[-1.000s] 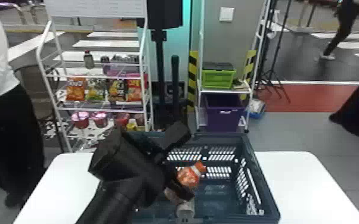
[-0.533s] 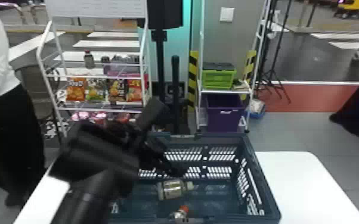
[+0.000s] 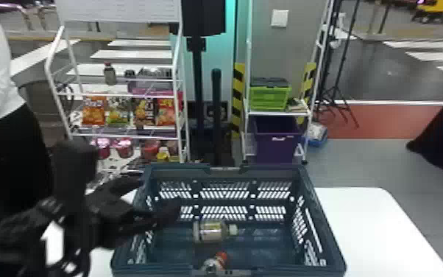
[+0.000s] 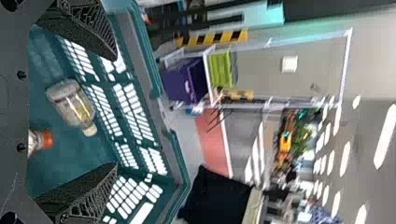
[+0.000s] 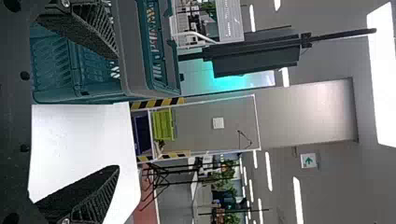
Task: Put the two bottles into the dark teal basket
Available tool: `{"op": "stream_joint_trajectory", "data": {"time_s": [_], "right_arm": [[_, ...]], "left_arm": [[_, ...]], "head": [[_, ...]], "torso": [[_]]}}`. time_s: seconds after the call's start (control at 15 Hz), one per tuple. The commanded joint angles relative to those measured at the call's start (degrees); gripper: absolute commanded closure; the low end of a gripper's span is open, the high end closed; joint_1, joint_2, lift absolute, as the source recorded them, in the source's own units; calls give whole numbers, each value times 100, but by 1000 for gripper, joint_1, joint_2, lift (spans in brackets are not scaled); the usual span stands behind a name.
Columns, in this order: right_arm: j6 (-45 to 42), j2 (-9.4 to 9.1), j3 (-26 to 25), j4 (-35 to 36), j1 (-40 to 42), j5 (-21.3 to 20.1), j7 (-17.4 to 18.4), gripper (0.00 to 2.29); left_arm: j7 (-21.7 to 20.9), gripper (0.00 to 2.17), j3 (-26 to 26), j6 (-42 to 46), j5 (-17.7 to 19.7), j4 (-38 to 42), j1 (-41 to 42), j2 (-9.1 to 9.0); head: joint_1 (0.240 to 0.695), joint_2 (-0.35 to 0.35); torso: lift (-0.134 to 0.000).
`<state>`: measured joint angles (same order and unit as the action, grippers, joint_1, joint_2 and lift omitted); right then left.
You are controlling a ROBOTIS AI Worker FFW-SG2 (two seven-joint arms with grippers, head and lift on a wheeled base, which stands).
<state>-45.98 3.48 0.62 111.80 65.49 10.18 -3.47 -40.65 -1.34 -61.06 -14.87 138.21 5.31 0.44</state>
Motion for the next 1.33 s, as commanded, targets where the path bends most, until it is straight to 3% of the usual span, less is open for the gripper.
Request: {"op": "stream_joint_trajectory", "data": {"time_s": [0.0, 0.13, 0.27, 0.47, 0.73, 1.0, 1.27], "right_arm": [[77, 39, -35, 79, -10, 28, -14, 36], [147, 118, -35, 149, -28, 45, -58, 36], [376, 162, -35, 263, -81, 72, -181, 36], [1360, 258, -35, 650, -116, 28, -277, 36], [2186, 329, -62, 1195, -133, -139, -330, 36], [2643, 355, -9, 1494, -213, -350, -330, 36], [2802, 355, 17, 1555, -274, -412, -418, 36]], "left_arm": [[435, 87, -578, 678, 837, 699, 1165, -58], [988, 93, -1000, 1891, 1496, 945, 2184, -58], [1340, 100, -1194, 3209, 1839, 953, 3125, -58], [1823, 103, -1194, 5776, 1839, 242, 4215, -58], [2562, 103, -895, 8096, 1847, -1015, 4918, -58], [3089, 103, -420, 9590, 1716, -1938, 5252, -58], [3291, 103, -323, 10100, 1680, -2342, 5322, -58]], "head": [[499, 0], [499, 0], [499, 0], [499, 0], [499, 0], [499, 0], [499, 0]], "torso": [[0], [0], [0], [0], [0], [0], [0]]}}
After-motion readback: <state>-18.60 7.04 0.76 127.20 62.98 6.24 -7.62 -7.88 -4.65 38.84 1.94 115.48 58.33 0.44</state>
